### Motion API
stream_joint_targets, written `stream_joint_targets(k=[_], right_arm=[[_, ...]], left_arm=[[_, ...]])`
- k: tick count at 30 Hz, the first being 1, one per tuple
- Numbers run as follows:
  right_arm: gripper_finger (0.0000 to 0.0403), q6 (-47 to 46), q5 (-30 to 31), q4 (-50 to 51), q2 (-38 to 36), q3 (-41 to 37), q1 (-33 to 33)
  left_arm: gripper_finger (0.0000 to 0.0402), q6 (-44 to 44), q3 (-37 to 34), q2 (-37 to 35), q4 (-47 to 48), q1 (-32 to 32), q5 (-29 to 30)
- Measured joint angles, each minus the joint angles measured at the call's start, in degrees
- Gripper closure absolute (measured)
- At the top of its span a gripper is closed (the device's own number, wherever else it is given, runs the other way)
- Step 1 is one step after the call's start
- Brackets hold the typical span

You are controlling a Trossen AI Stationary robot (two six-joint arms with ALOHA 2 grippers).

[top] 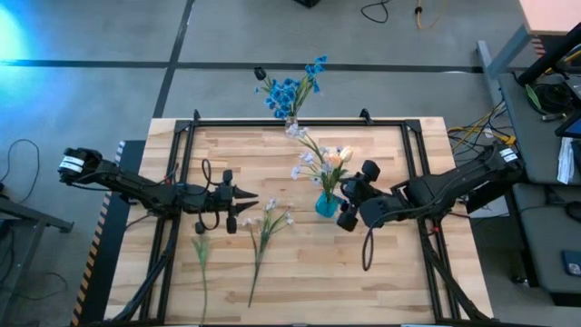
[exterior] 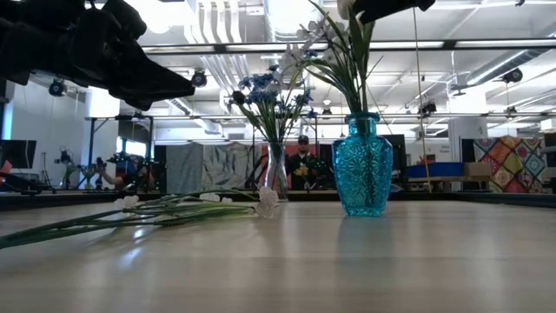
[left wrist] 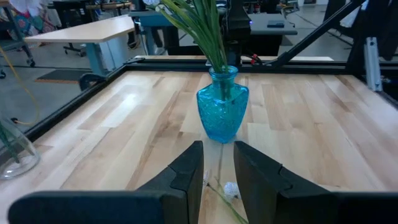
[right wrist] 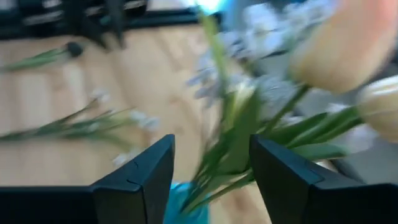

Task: Sort flowers into vase by color
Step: Put black tulip into the transparent vase

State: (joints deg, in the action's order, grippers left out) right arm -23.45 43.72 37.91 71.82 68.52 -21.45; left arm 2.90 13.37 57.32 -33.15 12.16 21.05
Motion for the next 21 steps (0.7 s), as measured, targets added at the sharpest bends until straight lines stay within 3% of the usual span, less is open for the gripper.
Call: stream_joint_targets(k=[4, 11, 16, 21], right_arm=[[0.0199, -2.7, -8.0, 6.2, -0.1, 2.6, -0.9], [0.0233, -7.0, -8.2, 15.8, -0.1, 3.2, -4.9], [0.0283, -7.0, -10.6, 17.5, -0.1, 0.7, -7.0], [0.0364, -8.5, -12.2, 16.2, -0.1, -5.1, -6.7]], left_arm=[[0.0326, 1.5, 0.2, -0.1, 1.7, 0.0, -1.2], [0.0326, 2.6, 4.4, -0.3, 12.1, 0.2, -1.9], [0.0326, 4.0, 8.8, -0.3, 21.6, 1.1, -2.6], [0.0326, 9.2, 13.4, -0.3, 34.2, 3.6, -2.6]])
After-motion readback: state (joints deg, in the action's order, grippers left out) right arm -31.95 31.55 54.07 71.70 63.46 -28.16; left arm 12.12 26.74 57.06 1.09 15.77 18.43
